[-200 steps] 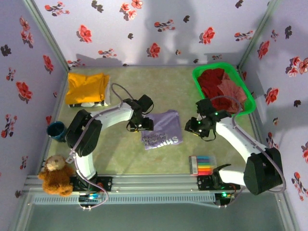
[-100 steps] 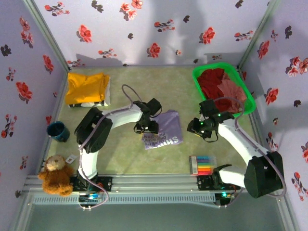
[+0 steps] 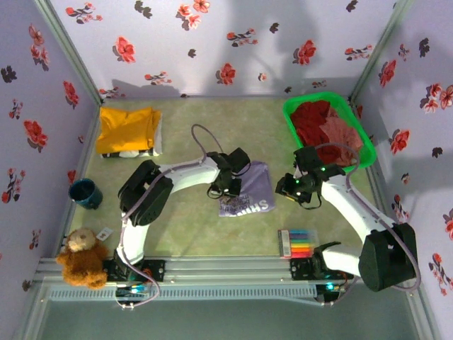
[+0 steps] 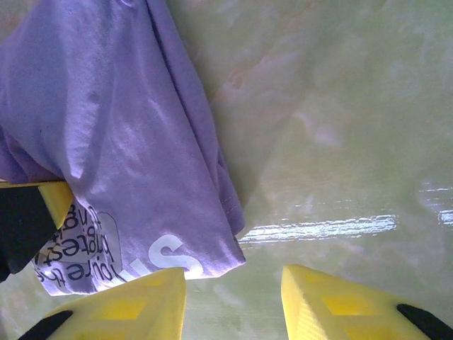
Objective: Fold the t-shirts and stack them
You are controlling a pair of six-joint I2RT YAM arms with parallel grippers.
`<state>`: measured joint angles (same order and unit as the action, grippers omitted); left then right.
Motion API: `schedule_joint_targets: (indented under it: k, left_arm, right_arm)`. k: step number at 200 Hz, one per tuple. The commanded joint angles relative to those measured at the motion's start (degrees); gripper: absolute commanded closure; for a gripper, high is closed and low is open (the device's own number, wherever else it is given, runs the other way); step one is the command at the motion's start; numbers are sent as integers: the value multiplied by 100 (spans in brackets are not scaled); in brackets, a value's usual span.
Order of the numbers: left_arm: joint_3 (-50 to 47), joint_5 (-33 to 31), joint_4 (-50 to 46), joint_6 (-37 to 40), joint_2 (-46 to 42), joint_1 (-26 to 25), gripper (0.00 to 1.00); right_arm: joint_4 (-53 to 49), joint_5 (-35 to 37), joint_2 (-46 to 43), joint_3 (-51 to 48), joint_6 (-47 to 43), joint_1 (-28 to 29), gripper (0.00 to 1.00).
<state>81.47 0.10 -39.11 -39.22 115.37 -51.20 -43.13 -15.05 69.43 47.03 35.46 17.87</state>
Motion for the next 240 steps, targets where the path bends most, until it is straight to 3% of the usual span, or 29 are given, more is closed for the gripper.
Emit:
schedule_joint_targets:
  k: [1, 71, 106, 145, 175, 240]
  left_arm:
    - [196, -531, -473, 751, 150, 295, 100]
    - [972, -925, -1781, 2508, -447, 1205, 100]
    - [1667, -1400, -2491, 3237, -171, 1666, 100]
    - [2705, -2367, -2908, 4094, 249, 2024, 100]
    - [3336, -2228, -2594, 4538, 498, 2423, 100]
    - [5726, -1837, -3333, 4836, 1535, 3320, 100]
  right_arm:
    - [-215, -42, -125, 61, -120, -59, 59]
    - [-235, -136, -160, 139, -120, -115, 60]
    - [-243, -252, -140, 262, -92, -117, 60]
    - [-367, -391, -71, 392, -139, -115, 61]
    - [-544, -424, -30, 491, -218, -116, 61]
    - [-852, -296, -402, 458, -28, -116, 61]
